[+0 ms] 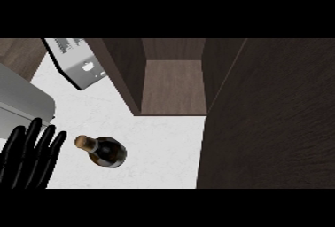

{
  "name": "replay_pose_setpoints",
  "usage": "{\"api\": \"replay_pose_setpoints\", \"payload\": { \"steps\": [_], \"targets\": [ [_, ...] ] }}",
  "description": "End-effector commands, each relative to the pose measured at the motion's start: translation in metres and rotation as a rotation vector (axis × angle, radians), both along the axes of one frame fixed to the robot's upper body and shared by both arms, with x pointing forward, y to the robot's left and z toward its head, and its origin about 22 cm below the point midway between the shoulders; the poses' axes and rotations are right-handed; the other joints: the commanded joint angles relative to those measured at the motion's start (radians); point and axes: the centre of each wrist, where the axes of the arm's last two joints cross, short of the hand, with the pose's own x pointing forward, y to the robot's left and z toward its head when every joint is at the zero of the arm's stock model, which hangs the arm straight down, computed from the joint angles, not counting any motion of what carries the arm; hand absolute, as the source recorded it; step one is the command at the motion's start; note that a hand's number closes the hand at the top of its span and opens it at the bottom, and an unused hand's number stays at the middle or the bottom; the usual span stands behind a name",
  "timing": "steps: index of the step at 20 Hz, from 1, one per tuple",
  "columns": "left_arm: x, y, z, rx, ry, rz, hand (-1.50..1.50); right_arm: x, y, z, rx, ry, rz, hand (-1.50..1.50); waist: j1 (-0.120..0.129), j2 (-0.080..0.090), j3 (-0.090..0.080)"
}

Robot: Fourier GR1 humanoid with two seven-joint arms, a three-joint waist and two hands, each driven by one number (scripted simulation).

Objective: Pick up the wine, place it into the cabinet and close the cabinet

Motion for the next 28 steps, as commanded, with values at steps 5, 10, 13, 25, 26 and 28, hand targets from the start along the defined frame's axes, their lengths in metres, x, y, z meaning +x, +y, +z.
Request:
{"api": "replay_pose_setpoints", "payload": {
  "steps": [5, 10, 13, 25, 26, 28],
  "targets": [
    [0.015, 0.035, -0.019, -0.086, 0.049, -0.014, -1.50, -0.021, -0.010, 0.020, 0.033, -0.052, 0.018, -1.50, -0.001, 0.001, 0.000],
    [0.024, 0.042, -0.037, -0.054, 0.106, -0.040, -1.50, -0.023, -0.003, 0.021, 0.041, -0.029, 0.045, -1.50, 0.000, 0.001, 0.000],
    [0.035, 0.056, -0.056, -0.071, 0.115, -0.040, -1.50, -0.019, 0.008, 0.018, 0.033, -0.025, 0.049, -1.50, 0.000, 0.001, 0.000],
    [0.057, 0.069, -0.118, -0.027, 0.092, 0.049, -1.50, -0.012, -0.007, 0.021, 0.024, -0.054, 0.019, -1.50, -0.002, 0.001, 0.001],
    [0.054, 0.061, -0.109, -0.014, 0.100, 0.050, -1.50, -0.036, -0.002, 0.029, 0.022, -0.040, 0.046, -1.50, -0.005, -0.001, 0.001],
    [0.044, 0.065, -0.121, -0.026, 0.134, 0.023, -1.50, -0.027, -0.007, 0.035, 0.021, -0.030, 0.030, -1.50, -0.001, 0.000, 0.001]
  ]
}}
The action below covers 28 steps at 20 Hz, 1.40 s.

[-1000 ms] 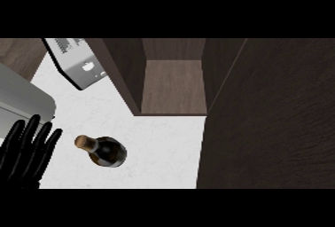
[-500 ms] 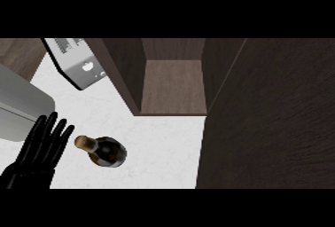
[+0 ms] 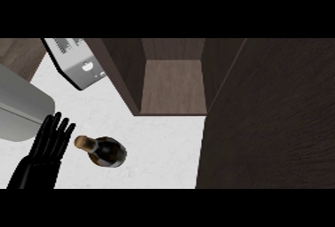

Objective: Pick up the wine, place it into the cabinet and close the cabinet

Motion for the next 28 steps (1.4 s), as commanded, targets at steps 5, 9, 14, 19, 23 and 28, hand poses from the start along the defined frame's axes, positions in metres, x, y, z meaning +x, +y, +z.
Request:
{"api": "replay_pose_setpoints", "payload": {
  "steps": [5, 9, 14, 19, 23, 28],
  "targets": [
    [0.006, -0.003, -0.029, -0.014, 0.000, 0.000, -1.50, -0.023, 0.002, 0.015, 0.056, -0.043, 0.069, -1.50, 0.003, 0.000, 0.000],
    [0.010, 0.020, -0.065, -0.006, 0.032, -0.013, -1.50, -0.029, -0.005, 0.014, 0.041, -0.059, 0.065, -1.50, -0.006, 0.001, 0.000],
    [0.015, 0.008, -0.068, -0.018, 0.028, -0.058, -1.50, -0.040, 0.001, 0.011, 0.059, -0.051, 0.059, -1.50, -0.005, 0.000, 0.000],
    [0.019, -0.003, -0.099, -0.018, 0.039, -0.049, -1.50, -0.037, -0.009, 0.013, 0.030, -0.057, 0.050, -1.50, -0.010, 0.001, 0.000],
    [0.031, 0.010, -0.088, -0.031, 0.042, -0.047, -1.50, -0.038, 0.005, 0.013, 0.062, -0.041, 0.046, -1.50, -0.002, 0.000, 0.000],
    [0.019, 0.008, -0.113, -0.009, 0.049, -0.064, -1.50, -0.041, 0.002, 0.014, 0.064, -0.068, 0.061, -1.50, -0.004, -0.001, 0.000]
  ]
}}
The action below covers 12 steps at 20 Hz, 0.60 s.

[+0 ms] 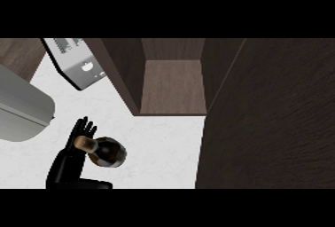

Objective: Pick up the wine, place it into the cabinet and close the cabinet

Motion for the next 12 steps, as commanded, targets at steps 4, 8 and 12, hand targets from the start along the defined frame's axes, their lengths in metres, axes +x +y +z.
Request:
{"api": "replay_pose_setpoints", "payload": {
  "steps": [4, 8, 12],
  "targets": [
    [-0.005, 0.003, -0.009, 0.004, 0.028, -0.012, -1.50, -0.023, -0.014, 0.008, 0.024, -0.037, 0.025, -1.50, 0.003, 0.000, 0.000],
    [0.004, 0.003, -0.016, 0.000, 0.020, -0.005, -1.50, -0.008, -0.002, 0.010, 0.041, -0.060, 0.036, -1.50, 0.006, 0.001, 0.000],
    [0.017, 0.005, -0.043, -0.012, 0.024, -0.008, -1.50, -0.027, -0.005, 0.013, 0.040, -0.053, 0.034, -1.50, -0.003, 0.001, -0.001]
  ]
}}
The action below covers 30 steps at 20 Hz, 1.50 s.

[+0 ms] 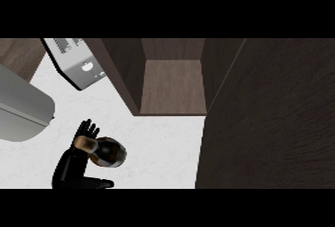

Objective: Pick up the wine, place it into the cabinet and close the cabinet

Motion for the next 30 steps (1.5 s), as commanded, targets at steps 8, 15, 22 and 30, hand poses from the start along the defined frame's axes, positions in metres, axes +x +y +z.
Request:
{"api": "replay_pose_setpoints", "payload": {
  "steps": [8, 15, 22, 30],
  "targets": [
    [0.019, -0.010, -0.022, -0.049, 0.025, -0.023, -1.50, -0.025, 0.003, 0.016, 0.022, -0.039, 0.050, -1.50, 0.001, 0.001, 0.000],
    [0.018, -0.023, -0.032, -0.125, -0.013, -0.068, 1.50, -0.023, 0.002, 0.010, 0.038, -0.036, 0.048, -1.50, 0.001, 0.000, 0.000],
    [0.027, -0.034, -0.022, -0.062, -0.057, -0.165, 1.50, -0.039, 0.001, 0.015, 0.049, -0.043, 0.045, -1.50, -0.002, -0.002, 0.000],
    [0.040, -0.025, -0.016, 0.099, -0.145, -0.126, 1.50, -0.019, -0.006, 0.009, 0.021, -0.034, 0.039, -1.50, 0.002, 0.000, 0.000]
  ]
}}
